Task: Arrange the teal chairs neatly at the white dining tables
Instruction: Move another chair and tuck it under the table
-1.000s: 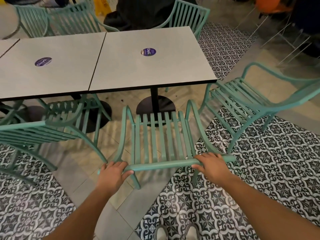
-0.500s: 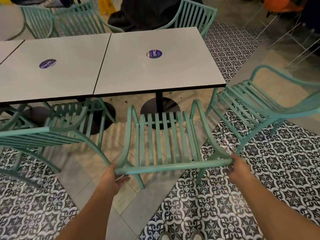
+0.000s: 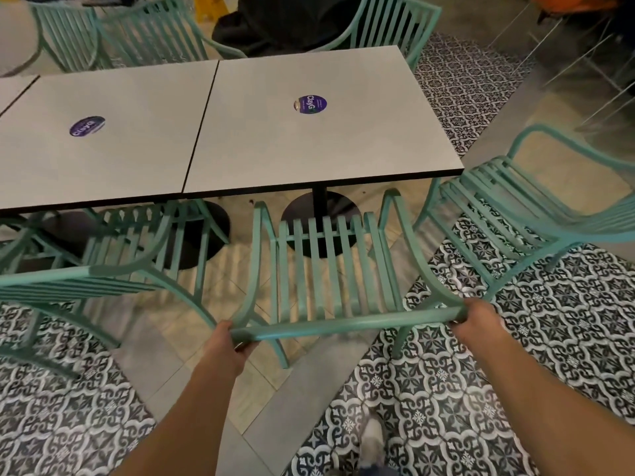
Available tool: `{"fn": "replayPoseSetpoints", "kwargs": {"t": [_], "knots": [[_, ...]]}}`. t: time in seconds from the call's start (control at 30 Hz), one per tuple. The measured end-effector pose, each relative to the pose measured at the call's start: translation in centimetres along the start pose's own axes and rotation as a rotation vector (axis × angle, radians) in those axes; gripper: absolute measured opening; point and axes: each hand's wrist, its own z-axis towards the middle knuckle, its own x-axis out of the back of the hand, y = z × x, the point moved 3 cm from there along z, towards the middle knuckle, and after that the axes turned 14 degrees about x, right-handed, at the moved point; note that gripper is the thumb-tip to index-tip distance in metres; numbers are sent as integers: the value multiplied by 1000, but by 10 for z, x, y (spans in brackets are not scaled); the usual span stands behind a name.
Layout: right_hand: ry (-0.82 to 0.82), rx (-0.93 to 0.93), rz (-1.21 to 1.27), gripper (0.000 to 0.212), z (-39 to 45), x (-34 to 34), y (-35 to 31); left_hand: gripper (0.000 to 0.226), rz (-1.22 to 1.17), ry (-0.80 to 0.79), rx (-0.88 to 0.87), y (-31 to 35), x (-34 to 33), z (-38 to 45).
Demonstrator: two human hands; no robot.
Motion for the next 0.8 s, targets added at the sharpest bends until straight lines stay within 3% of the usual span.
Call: {"fn": "replayPoseSetpoints", "kwargs": {"t": [0.13, 0.23, 0.33, 0.47, 0.63, 0.8], "knots": [[-28, 19, -271, 7, 11, -21, 0, 39, 20, 24, -8, 17, -14, 5], [-53, -10, -284, 8, 18, -36, -1, 44, 32, 23, -12, 28, -27, 5], [-48, -6, -326, 22, 23, -46, -5, 46, -1, 17, -12, 37, -42, 9], [-97, -40, -396, 6, 35, -64, -7, 46, -6, 5, -20, 47, -61, 9], [-152, -28, -441, 13, 42, -82, -11, 32, -14, 20, -32, 55, -77, 9], [-190, -30, -487, 14, 46, -93, -8, 40, -7, 33, -31, 69, -87, 9]]}}
